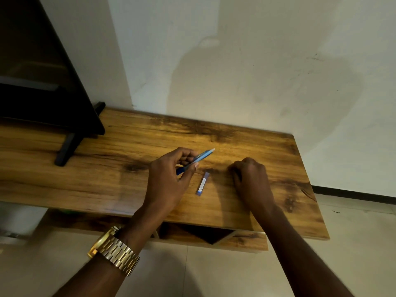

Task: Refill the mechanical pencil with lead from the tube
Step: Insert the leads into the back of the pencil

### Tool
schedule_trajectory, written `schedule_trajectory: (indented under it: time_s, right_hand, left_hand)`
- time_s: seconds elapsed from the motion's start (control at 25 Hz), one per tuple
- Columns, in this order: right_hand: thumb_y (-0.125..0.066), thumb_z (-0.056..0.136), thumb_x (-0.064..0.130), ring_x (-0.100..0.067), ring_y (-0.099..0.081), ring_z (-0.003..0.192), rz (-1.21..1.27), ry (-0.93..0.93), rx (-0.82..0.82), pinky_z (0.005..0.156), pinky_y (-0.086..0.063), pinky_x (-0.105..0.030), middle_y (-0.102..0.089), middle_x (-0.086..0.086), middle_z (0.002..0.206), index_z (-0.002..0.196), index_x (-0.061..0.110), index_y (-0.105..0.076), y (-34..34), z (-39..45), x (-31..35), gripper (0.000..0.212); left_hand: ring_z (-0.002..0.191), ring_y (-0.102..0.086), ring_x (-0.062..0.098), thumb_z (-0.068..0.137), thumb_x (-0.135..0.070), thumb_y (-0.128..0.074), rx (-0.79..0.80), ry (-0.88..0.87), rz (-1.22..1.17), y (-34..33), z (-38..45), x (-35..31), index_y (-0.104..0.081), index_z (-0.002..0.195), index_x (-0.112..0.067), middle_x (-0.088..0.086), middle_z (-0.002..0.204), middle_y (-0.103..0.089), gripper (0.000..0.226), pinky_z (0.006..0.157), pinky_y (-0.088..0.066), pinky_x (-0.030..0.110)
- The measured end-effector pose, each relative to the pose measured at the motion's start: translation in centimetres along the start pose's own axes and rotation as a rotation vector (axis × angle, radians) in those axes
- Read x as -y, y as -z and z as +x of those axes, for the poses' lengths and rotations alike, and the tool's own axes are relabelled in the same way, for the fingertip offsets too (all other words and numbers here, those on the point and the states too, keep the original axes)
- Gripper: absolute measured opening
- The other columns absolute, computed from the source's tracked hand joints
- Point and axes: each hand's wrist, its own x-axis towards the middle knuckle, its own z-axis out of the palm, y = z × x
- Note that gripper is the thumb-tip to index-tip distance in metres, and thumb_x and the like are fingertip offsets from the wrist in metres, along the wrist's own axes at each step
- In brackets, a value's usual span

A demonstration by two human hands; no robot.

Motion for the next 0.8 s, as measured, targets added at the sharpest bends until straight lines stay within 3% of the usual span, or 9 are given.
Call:
schedule_trajectory:
  time_s: [0.08, 0.2, 0.32, 0.4, 0.56, 0.8]
  right_hand:
    - [-0.065, 0.102, 0.008, -0.023, -0.065, 0.096, 0.03, -0.017, -0.002, 0.084, -0.055, -0.036, -0.07, -0.008, 0.112, 0.13, 0.017, -0.077, -0.6, -0.1, 0.5, 0.031]
    - [-0.068, 0.103, 0.011, -0.012, -0.065, 0.087, 0.233, -0.103, -0.148, 0.077, -0.05, -0.025, -0.072, 0.003, 0.105, 0.132, 0.024, -0.078, 0.7, 1.7, 1.0, 0.034]
    - [-0.077, 0.1, 0.013, -0.019, -0.079, 0.097, 0.939, -0.305, -0.218, 0.084, -0.064, -0.031, -0.082, 0.003, 0.101, 0.115, 0.019, -0.082, 1.3, 2.7, 1.6, 0.017]
    - [-0.084, 0.094, 0.017, -0.023, -0.081, 0.099, 1.278, -0.321, -0.179, 0.087, -0.065, -0.032, -0.084, -0.005, 0.104, 0.114, 0.012, -0.08, 1.1, 2.5, 2.3, 0.02]
    - [-0.084, 0.089, 0.022, -0.023, -0.08, 0.1, 1.424, -0.228, -0.083, 0.088, -0.064, -0.031, -0.083, -0.014, 0.113, 0.113, 0.013, -0.083, 0.8, 2.2, 3.3, 0.026]
    - [-0.082, 0.086, 0.017, -0.018, -0.078, 0.095, 1.484, -0.235, -0.035, 0.087, -0.064, -0.029, -0.084, -0.009, 0.111, 0.11, 0.011, -0.083, 1.2, 1.6, 3.4, 0.026]
  left_hand:
    - [0.104, -0.072, -0.005, 0.095, -0.019, -0.081, 0.005, 0.009, 0.004, 0.0, -0.2, 0.0, -0.077, 0.12, -0.027, -0.019, 0.108, -0.077, 0.026, 0.083, -0.055, 0.007]
    - [0.102, -0.073, -0.003, 0.095, -0.019, -0.081, -0.025, -0.011, -0.005, 0.0, 1.4, -0.5, -0.078, 0.118, -0.027, -0.018, 0.107, -0.078, 0.025, 0.084, -0.057, 0.009]
    - [0.1, -0.073, -0.002, 0.095, -0.018, -0.082, -0.006, -0.04, 0.012, -0.1, 2.5, -1.3, -0.078, 0.119, -0.024, -0.014, 0.108, -0.078, 0.025, 0.084, -0.056, 0.008]
    - [0.1, -0.072, -0.002, 0.094, -0.016, -0.082, 0.003, -0.048, 0.049, -0.1, 2.2, -1.2, -0.078, 0.12, -0.022, -0.011, 0.109, -0.079, 0.026, 0.084, -0.054, 0.007]
    - [0.101, -0.072, 0.0, 0.094, -0.015, -0.082, 0.006, -0.064, 0.089, 0.3, 1.5, -0.7, -0.078, 0.12, -0.021, -0.009, 0.11, -0.079, 0.027, 0.085, -0.055, 0.007]
    - [0.101, -0.072, -0.001, 0.094, -0.015, -0.082, 0.038, -0.073, 0.095, -0.3, 1.4, -0.9, -0.078, 0.12, -0.02, -0.009, 0.111, -0.078, 0.027, 0.086, -0.055, 0.008]
